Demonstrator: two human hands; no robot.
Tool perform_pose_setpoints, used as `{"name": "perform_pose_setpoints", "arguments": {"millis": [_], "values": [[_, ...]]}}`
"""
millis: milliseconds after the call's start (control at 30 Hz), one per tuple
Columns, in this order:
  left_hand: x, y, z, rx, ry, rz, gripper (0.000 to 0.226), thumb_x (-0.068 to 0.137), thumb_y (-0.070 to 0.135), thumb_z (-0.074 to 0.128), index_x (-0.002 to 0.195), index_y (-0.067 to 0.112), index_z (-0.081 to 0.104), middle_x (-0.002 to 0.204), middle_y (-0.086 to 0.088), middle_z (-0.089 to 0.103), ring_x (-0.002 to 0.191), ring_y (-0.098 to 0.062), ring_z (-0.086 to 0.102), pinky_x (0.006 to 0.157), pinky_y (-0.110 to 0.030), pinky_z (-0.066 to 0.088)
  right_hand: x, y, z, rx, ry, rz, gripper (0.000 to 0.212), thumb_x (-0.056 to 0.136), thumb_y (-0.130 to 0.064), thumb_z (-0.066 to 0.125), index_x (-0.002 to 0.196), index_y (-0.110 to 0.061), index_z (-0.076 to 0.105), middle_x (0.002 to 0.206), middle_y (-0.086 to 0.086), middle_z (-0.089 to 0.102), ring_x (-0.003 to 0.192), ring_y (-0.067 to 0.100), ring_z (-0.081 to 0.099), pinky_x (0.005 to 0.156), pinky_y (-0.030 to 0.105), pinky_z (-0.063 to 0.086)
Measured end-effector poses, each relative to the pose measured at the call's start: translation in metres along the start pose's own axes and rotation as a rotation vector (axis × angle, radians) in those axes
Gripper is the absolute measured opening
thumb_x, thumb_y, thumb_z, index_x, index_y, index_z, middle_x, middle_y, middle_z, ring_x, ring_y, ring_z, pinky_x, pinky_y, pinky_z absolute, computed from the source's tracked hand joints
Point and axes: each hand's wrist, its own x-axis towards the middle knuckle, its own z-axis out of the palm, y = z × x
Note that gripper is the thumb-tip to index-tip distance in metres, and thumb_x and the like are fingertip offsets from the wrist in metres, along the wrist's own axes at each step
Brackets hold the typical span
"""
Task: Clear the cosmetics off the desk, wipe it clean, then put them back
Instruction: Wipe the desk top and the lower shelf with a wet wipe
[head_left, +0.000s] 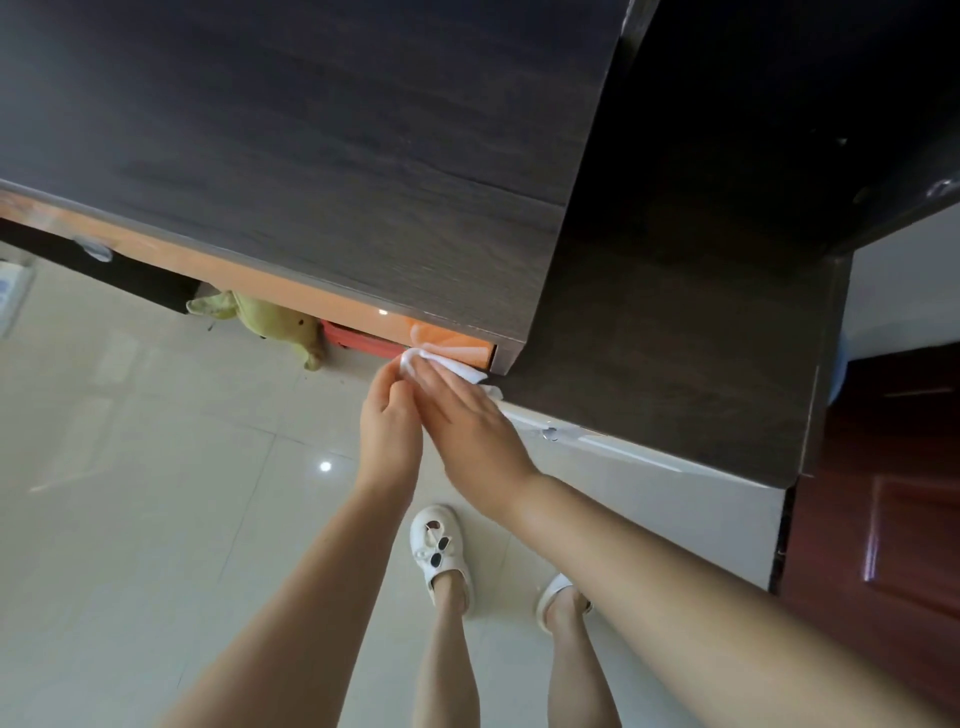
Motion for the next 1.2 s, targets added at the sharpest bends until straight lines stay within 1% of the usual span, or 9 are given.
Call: {"name": "perform_pose_setpoints", "arguments": {"millis": [200,300,500,733,833,967,1033,1133,1200], "values": [[-0.002,-0.002,0.002,0.105,0.034,-0.018,0.035,0.095,0.009,0.030,0.120,0.011,0.055,0.118,-0.003,0.059,0.112,-0.015,0.054,0.099,-0.032,0.042,-0.040,0.035,-0.025,-0.134,-0.143,-0.023,0.067,0.078,0.003,0.016,0.141,-0.009,0.037,0.149,0.008,0.036,0.138,0.023,0.032,0.114,0.032,0.024],[-0.024,-0.009,0.012,0.336,0.109,0.130,0.032,0.094,0.007,0.033,0.118,0.013,0.054,0.113,0.000,0.054,0.104,-0.011,0.050,0.086,-0.021,0.037,-0.105,0.082,-0.054,-0.235,-0.181,0.039,0.066,0.082,0.005,0.023,0.145,-0.011,0.025,0.154,0.009,0.025,0.144,0.019,0.014,0.118,0.031,0.010],[-0.060,-0.028,0.046,0.558,-0.164,0.535,0.037,0.090,0.019,0.030,0.114,0.009,0.056,0.110,-0.004,0.055,0.103,-0.013,0.048,0.088,-0.019,0.038,-0.125,0.092,-0.071,-0.251,-0.091,0.466,0.054,0.098,-0.037,0.010,0.144,-0.009,0.013,0.155,0.018,0.013,0.144,0.026,0.004,0.116,0.043,0.012],[-0.037,-0.014,0.089,0.598,-0.156,0.634,0.043,0.088,0.019,0.028,0.122,0.000,0.048,0.123,-0.016,0.050,0.114,-0.018,0.039,0.099,-0.014,0.026,-0.035,0.108,-0.079,-0.191,-0.252,0.127,0.056,0.097,-0.034,0.022,0.148,-0.014,0.011,0.158,0.007,-0.001,0.145,0.017,-0.007,0.115,0.030,-0.009],[-0.031,-0.012,0.103,0.699,-0.194,0.624,0.044,0.091,0.018,0.030,0.128,0.000,0.045,0.134,-0.017,0.044,0.123,-0.023,0.037,0.104,-0.017,0.021,-0.093,0.148,-0.099,-0.256,-0.121,0.320,0.059,0.096,-0.038,0.022,0.147,-0.009,0.016,0.156,0.015,0.010,0.143,0.021,0.002,0.118,0.039,0.009],[-0.007,-0.005,0.132,0.890,-0.147,0.735,0.043,0.090,0.020,0.033,0.122,-0.002,0.051,0.133,-0.020,0.048,0.123,-0.035,0.043,0.108,-0.044,0.029,-0.166,0.171,-0.120,-0.336,-0.164,0.468,0.061,0.097,-0.044,0.022,0.144,-0.004,0.020,0.152,0.023,0.022,0.140,0.035,0.025,0.110,0.048,0.032],[0.005,-0.007,0.137,1.008,-0.120,0.815,0.042,0.089,0.020,0.033,0.121,-0.001,0.051,0.132,-0.020,0.049,0.125,-0.033,0.041,0.110,-0.047,0.026,-0.154,0.188,-0.131,-0.388,-0.178,0.430,0.062,0.097,-0.044,0.026,0.144,-0.003,0.021,0.152,0.023,0.021,0.140,0.034,0.024,0.113,0.045,0.024],[0.010,-0.013,0.138,1.096,-0.080,0.888,0.041,0.088,0.018,0.034,0.120,-0.001,0.050,0.131,-0.021,0.050,0.126,-0.030,0.038,0.110,-0.048,0.024,-0.099,0.229,-0.157,-0.336,-0.139,0.530,0.064,0.099,-0.040,0.028,0.148,-0.011,-0.001,0.157,0.013,-0.008,0.143,0.021,-0.011,0.112,0.033,-0.009],[0.009,-0.014,0.140,1.108,-0.059,0.899,0.041,0.087,0.017,0.034,0.121,-0.002,0.050,0.131,-0.022,0.050,0.126,-0.030,0.037,0.110,-0.047,0.024,-0.079,0.249,-0.165,-0.296,-0.141,0.607,0.064,0.099,-0.042,0.022,0.147,-0.015,-0.010,0.156,0.009,-0.017,0.143,0.019,-0.018,0.113,0.033,-0.012]]}}
